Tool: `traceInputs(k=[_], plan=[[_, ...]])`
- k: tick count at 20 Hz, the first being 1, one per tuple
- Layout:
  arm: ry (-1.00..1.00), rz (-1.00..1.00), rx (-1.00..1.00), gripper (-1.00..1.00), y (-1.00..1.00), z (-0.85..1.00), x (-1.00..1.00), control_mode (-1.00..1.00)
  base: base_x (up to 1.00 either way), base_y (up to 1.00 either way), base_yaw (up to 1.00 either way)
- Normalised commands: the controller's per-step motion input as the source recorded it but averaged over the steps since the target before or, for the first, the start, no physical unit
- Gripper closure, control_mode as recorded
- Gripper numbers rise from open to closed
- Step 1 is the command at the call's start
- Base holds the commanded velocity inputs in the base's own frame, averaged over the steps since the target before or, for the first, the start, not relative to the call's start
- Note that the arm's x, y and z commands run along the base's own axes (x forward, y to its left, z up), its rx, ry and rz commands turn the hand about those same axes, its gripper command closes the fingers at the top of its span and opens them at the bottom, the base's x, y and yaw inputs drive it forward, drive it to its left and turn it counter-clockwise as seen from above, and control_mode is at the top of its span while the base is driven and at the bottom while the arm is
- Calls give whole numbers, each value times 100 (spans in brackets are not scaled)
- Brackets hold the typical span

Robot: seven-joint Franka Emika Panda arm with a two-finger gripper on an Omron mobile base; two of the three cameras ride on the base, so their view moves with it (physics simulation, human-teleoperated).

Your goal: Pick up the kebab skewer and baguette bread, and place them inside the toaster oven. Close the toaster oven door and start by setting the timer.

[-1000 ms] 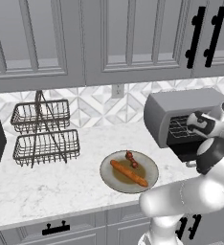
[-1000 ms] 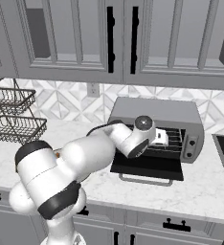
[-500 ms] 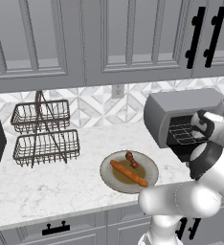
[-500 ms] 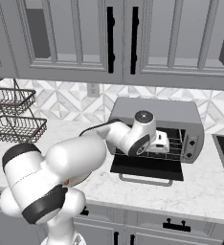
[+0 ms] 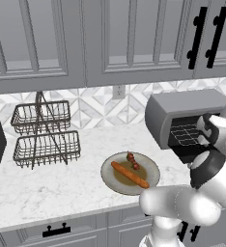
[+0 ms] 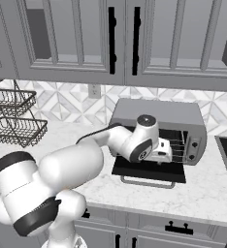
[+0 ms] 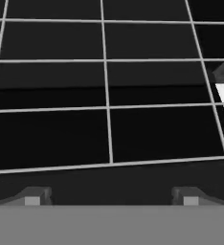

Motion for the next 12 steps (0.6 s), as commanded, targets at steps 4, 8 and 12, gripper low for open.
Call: traceInputs(k=[4, 8, 12], plan=[[-4, 0, 0, -100, 1, 49, -18, -100, 0, 0, 0], [-2, 0, -1, -100, 59, 44, -33, -100, 0, 0, 0], [0, 6, -1, -100, 97, 9, -44, -100, 0, 0, 0]])
